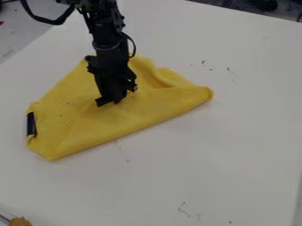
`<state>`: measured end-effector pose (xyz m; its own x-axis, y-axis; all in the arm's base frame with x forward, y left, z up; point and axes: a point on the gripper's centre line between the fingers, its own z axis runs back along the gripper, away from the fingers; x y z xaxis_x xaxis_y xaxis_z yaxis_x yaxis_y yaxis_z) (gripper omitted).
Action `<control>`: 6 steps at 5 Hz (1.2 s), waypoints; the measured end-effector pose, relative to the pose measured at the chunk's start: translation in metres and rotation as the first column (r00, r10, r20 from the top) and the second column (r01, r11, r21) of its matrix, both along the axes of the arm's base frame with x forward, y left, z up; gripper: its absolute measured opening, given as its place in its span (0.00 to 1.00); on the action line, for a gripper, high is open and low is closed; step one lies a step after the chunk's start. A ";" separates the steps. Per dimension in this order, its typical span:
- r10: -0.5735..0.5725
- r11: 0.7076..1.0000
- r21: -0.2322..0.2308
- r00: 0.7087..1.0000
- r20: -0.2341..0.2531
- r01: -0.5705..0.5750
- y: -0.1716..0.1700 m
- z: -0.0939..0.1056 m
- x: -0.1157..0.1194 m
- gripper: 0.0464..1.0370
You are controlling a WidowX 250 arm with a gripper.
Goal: Unfold the cloth from left to the right
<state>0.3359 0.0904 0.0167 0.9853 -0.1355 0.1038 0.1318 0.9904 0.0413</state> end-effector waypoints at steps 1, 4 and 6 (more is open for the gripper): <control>0.007 1.000 0.000 1.000 -0.003 -0.007 0.000 0.001 0.000 0.13; -0.059 0.997 0.058 0.998 0.000 0.059 -0.041 0.040 -0.011 0.02; -0.031 0.999 -0.016 0.999 0.011 0.031 -0.084 0.039 -0.051 0.01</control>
